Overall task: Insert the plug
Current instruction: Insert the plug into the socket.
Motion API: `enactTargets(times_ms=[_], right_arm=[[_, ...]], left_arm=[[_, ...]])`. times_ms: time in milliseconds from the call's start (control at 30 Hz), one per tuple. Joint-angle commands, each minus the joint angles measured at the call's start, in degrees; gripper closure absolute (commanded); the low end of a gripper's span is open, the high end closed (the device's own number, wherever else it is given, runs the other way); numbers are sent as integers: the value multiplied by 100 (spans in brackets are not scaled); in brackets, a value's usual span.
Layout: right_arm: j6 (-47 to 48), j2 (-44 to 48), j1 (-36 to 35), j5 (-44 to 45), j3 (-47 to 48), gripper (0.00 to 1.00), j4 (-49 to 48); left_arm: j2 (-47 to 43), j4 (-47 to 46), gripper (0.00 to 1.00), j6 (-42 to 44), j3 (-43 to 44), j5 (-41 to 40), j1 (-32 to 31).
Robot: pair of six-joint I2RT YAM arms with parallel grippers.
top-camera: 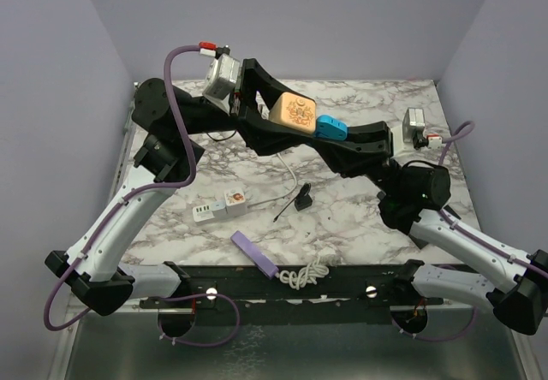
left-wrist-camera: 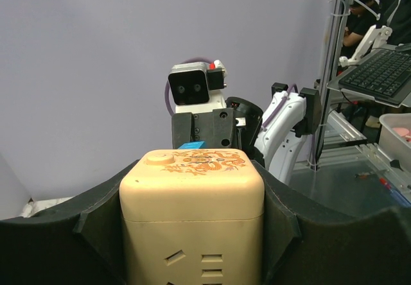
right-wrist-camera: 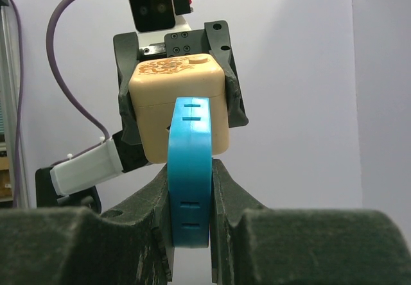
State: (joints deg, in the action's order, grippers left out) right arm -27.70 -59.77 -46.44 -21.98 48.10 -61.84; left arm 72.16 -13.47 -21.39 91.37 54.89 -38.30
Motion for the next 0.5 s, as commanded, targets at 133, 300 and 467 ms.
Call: enactTargets(times_ms=[133, 300, 467], right_arm=[[114, -238, -240, -1052, 171, 99, 759], [180, -296, -239, -1206, 291, 99, 905], [287, -209, -234, -1278, 393, 99, 1226]], left_arm=[[110, -284, 100, -68, -168, -89, -54], [77, -314, 100, -152, -249, -33, -90], [29, -283, 100, -124, -377, -12, -123]])
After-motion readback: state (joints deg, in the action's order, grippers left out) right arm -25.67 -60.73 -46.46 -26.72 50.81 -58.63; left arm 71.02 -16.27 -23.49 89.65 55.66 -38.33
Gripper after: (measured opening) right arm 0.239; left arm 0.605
